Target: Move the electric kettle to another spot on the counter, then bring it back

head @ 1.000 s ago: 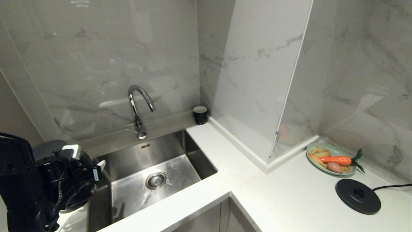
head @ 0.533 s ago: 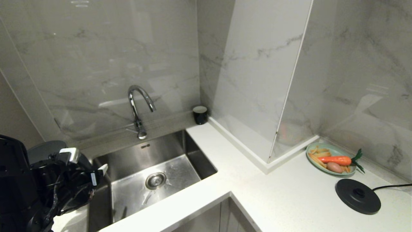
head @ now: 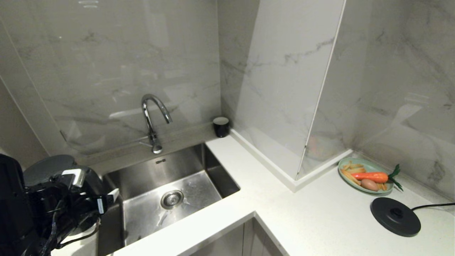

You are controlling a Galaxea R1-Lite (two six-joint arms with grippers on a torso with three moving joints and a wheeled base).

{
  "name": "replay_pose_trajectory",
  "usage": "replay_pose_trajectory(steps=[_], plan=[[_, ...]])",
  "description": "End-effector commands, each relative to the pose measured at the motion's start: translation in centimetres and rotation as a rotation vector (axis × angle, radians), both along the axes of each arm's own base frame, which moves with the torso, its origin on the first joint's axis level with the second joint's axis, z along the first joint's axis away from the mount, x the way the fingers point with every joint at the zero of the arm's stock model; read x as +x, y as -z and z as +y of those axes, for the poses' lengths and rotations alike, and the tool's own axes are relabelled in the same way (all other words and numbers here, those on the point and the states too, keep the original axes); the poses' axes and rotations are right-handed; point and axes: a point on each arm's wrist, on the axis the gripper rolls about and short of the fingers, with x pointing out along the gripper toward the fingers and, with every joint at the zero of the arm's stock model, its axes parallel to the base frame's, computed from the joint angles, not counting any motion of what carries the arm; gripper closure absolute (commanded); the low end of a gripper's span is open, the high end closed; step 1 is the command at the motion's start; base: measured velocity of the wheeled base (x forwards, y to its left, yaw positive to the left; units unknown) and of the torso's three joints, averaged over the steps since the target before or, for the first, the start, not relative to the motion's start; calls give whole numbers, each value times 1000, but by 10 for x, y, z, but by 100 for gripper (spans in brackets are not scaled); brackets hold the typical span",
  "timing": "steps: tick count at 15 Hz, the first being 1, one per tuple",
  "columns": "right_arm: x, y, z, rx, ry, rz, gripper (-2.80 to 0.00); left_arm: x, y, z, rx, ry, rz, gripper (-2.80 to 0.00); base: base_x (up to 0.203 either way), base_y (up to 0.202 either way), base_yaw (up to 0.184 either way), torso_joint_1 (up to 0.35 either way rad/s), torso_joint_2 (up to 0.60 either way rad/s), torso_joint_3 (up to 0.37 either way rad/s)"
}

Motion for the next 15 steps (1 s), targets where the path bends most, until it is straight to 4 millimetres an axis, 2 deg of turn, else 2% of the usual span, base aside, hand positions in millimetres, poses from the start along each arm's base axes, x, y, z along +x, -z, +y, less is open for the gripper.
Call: replay_pose_trajectory(steps=[1,4,8,15], plan=[[0,0,0,0,0,0,0,-8,1,-2,-6,1,22,-280,0,0,0,0,0,0],[0,0,0,0,0,0,0,-13,-5,-1,-4,-7,9,-280,0,0,0,0,0,0],[0,0,0,0,0,0,0,-34,-16,-7,-20,1,8,-280,0,0,0,0,0,0],[0,0,0,0,0,0,0,-81,-82,-26,-15,56,-246,-280,0,0,0,0,0,0]])
